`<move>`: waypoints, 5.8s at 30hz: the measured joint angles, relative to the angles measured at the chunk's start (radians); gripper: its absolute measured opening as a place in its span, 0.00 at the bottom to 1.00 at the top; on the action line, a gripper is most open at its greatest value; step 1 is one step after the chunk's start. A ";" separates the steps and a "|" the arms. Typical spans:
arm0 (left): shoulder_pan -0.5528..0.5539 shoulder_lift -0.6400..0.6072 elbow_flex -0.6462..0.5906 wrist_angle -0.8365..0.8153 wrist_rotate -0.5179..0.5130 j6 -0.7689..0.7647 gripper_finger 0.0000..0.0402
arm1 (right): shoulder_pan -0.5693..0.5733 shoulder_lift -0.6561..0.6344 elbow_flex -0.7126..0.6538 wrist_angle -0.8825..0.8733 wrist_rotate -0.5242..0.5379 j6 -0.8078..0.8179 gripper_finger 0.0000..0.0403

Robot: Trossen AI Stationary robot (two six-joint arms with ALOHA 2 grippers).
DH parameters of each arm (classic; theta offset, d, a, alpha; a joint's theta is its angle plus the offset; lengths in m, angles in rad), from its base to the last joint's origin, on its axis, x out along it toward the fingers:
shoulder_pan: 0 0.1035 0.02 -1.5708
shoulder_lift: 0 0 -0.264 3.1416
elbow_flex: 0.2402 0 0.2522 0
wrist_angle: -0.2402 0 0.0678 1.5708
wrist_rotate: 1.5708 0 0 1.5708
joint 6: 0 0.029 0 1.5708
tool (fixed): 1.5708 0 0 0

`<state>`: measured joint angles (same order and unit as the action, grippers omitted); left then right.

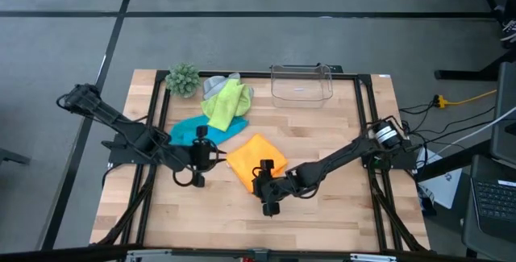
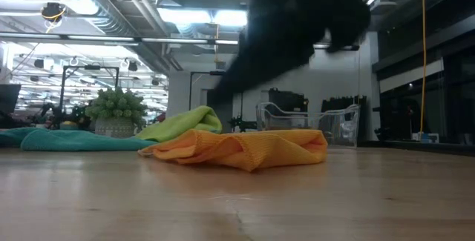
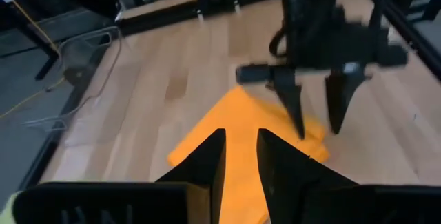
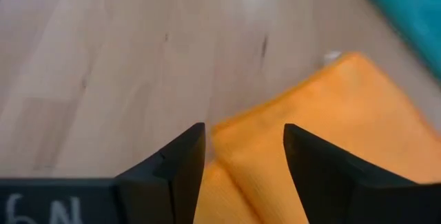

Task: Fold microfiber towels
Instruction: Fold the orange microfiber cloth, then put the orange microfiber cloth into the transparent bin

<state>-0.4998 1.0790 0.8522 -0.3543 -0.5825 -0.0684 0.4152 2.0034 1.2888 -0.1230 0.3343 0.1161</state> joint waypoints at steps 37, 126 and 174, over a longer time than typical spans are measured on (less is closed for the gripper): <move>-0.006 0.000 -0.120 0.124 0.000 -0.026 0.18 | -0.006 0.091 0.006 0.104 0.059 -0.014 0.31; -0.007 0.001 -0.120 0.110 0.000 -0.029 0.18 | -0.013 -0.122 -0.088 0.040 0.231 0.168 0.30; -0.007 0.001 -0.120 0.112 0.000 -0.035 0.18 | -0.406 -0.121 -0.347 0.111 -0.564 0.428 0.30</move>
<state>-0.5064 1.0798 0.7322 -0.2420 -0.5827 -0.1032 0.0095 1.8820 0.9419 -0.0124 -0.2296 0.5437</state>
